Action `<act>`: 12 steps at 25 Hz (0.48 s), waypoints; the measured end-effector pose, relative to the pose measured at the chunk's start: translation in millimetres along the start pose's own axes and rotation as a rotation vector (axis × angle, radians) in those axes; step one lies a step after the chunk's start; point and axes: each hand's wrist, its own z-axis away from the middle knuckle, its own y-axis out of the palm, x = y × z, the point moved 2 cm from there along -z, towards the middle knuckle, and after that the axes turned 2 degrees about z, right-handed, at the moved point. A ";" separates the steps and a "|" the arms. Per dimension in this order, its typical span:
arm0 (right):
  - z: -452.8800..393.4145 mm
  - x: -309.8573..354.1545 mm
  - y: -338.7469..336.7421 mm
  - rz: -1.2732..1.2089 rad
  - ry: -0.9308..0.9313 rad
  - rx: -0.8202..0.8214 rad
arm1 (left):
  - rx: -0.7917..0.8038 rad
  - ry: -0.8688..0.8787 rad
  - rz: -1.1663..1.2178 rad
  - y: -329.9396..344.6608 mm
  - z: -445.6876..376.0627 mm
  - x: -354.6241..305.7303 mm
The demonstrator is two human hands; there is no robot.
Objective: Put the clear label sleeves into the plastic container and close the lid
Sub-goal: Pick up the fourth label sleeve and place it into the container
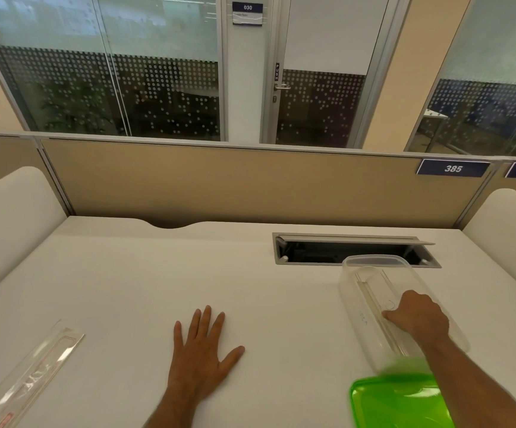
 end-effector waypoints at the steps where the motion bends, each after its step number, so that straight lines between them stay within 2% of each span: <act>1: 0.2 0.4 -2.0 -0.002 -0.009 -0.029 | 0.013 -0.002 0.000 -0.4 -0.3 0.2; 4: 1.6 5.6 -10.6 -0.095 -0.026 -0.116 | 0.057 0.003 0.000 -2.1 -1.1 0.7; 7: 7.4 21.2 -19.7 -0.303 -0.116 -0.201 | 0.057 0.039 -0.013 -10.7 -0.9 -2.4; 9: 15.1 38.0 -26.1 -0.432 -0.215 -0.219 | 0.023 0.059 -0.019 -21.6 -2.6 -6.5; 12: 33.9 71.6 -30.8 -0.435 -0.466 -0.197 | -0.017 0.068 -0.048 -42.9 -7.2 -11.4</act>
